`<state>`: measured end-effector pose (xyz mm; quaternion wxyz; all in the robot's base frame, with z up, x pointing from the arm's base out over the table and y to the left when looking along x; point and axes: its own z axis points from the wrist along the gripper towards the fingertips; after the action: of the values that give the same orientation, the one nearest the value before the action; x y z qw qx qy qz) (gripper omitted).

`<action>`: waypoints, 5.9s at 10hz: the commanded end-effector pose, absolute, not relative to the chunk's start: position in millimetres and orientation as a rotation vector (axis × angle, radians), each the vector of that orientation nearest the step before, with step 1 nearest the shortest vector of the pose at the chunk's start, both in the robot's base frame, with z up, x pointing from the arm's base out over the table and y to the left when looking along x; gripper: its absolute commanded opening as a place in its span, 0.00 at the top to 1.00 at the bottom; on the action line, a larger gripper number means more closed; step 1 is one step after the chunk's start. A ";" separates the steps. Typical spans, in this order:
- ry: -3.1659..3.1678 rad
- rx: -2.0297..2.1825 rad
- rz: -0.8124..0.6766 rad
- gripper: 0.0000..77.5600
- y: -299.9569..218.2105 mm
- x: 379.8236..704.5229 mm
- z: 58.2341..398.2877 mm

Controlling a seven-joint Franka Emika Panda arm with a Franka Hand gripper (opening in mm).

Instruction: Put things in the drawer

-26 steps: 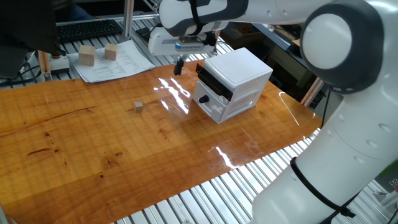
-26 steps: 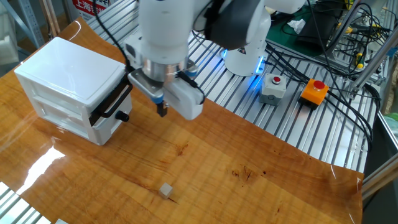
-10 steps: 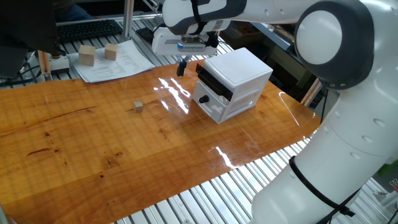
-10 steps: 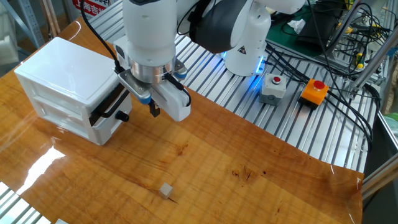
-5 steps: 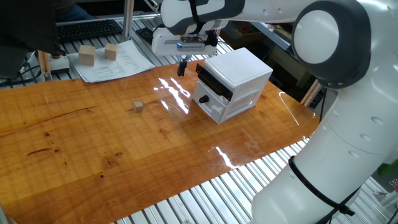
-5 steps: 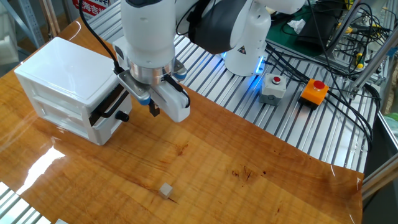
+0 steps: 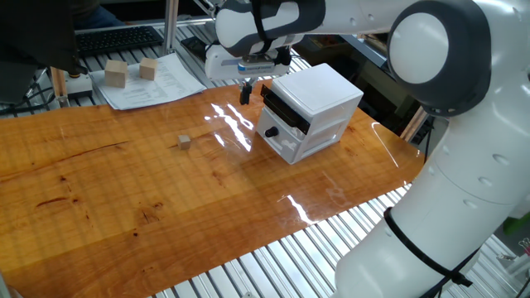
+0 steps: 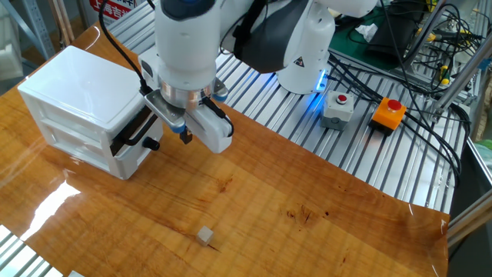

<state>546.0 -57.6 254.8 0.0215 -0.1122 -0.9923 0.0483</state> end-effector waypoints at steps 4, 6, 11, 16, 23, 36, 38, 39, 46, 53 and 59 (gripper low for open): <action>-3.085 -0.265 0.253 1.00 -83.5 546.3 244.7; -3.085 -0.256 0.275 1.00 -87.2 546.5 243.2; -3.082 -0.217 0.316 1.00 -92.7 548.2 240.2; -3.081 -0.237 0.305 1.00 -92.5 548.8 240.0; -3.052 -0.381 0.314 1.00 -92.5 548.8 240.0; -3.043 -0.117 0.366 1.00 -139.3 531.4 242.7; -3.053 -0.092 0.371 1.00 -148.4 530.8 235.8; -3.054 -0.082 0.375 1.00 -154.9 531.0 233.0; -3.057 -0.024 0.364 1.00 -167.1 530.5 228.9; -3.065 -0.007 0.265 1.00 -168.9 531.2 228.1; -3.070 -0.037 0.257 1.00 -168.9 531.2 228.1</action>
<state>530.4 -168.4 226.5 0.0332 -0.0084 -0.9959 0.0834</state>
